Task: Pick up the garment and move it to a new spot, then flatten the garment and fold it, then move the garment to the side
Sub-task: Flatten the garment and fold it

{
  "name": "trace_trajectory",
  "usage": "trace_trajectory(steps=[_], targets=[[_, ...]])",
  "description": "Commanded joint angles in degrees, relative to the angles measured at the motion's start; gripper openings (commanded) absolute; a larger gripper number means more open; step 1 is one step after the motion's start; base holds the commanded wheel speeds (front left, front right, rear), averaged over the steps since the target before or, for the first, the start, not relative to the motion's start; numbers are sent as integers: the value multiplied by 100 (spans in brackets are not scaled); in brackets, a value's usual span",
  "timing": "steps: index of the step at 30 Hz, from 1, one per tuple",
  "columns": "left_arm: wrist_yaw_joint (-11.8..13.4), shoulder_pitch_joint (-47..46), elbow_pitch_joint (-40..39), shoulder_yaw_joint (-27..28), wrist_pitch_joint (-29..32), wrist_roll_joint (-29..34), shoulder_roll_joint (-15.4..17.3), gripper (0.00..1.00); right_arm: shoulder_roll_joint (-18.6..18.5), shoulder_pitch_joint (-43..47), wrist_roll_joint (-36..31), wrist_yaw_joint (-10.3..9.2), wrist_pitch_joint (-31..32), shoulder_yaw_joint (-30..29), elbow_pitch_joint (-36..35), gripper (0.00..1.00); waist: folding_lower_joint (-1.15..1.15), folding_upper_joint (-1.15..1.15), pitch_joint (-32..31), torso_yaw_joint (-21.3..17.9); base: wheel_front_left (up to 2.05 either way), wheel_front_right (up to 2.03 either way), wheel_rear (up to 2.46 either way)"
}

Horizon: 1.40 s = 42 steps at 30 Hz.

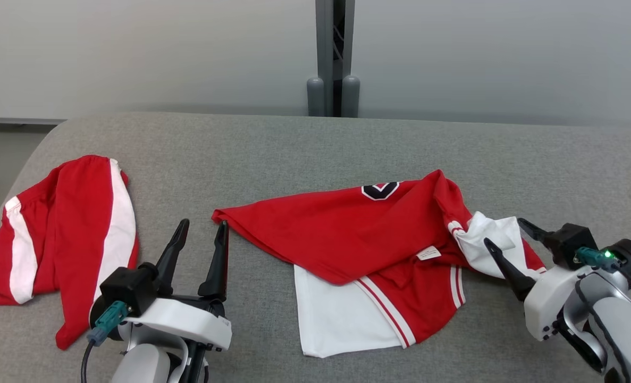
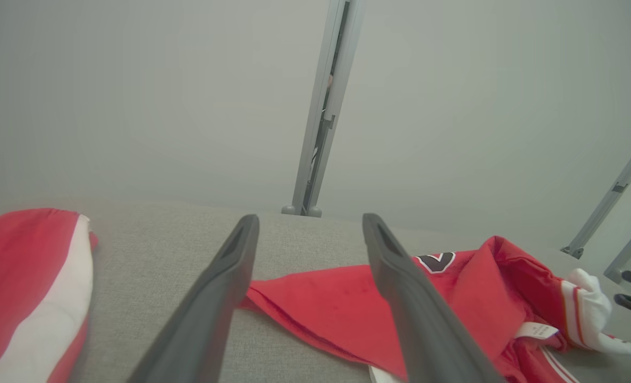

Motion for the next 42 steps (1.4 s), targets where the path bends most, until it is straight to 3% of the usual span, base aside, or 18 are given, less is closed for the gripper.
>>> trace_trajectory(steps=[1, 13, 14, 25, 30, 36, 42], targets=[[-15, -95, 10, -2, -19, -5, 25, 100, -71, -120, 156, 0, 42, 94, 57, 100, 0, 0, 75, 88, 0, 0, 0], [-48, -192, 32, 1, -19, 53, 23, 100, -397, -924, 1840, 1, 292, 1666, 357, 100, 0, 0, 293, 388, 0, 0, 0], [-56, -186, 29, 13, -19, 57, 23, 100, -476, -1028, 2031, 0, 311, 1882, 384, 0, 0, 0, 301, 390, 0, 0, 0], [-33, -86, 54, 37, -19, 85, 23, 100, -619, -1314, 2624, 1, -150, 2632, 591, 0, 0, 0, 203, 231, 0, 0, 0], [-24, -26, 70, 44, -19, 88, 23, 100, -623, -1378, 2719, 1, -432, 2675, 689, 0, 0, 0, 87, 127, 0, 0, 0], [-5, 28, 38, 69, -19, 47, 24, 100, -538, -1286, 2610, 1, -600, 2276, 678, 0, 0, 0, -26, -9, 0, 0, 0], [44, 67, 12, 104, -19, 12, 23, 100, -348, -620, 2081, 1, -587, 868, 37, 0, 0, 0, -131, -158, 0, 0, 0]])
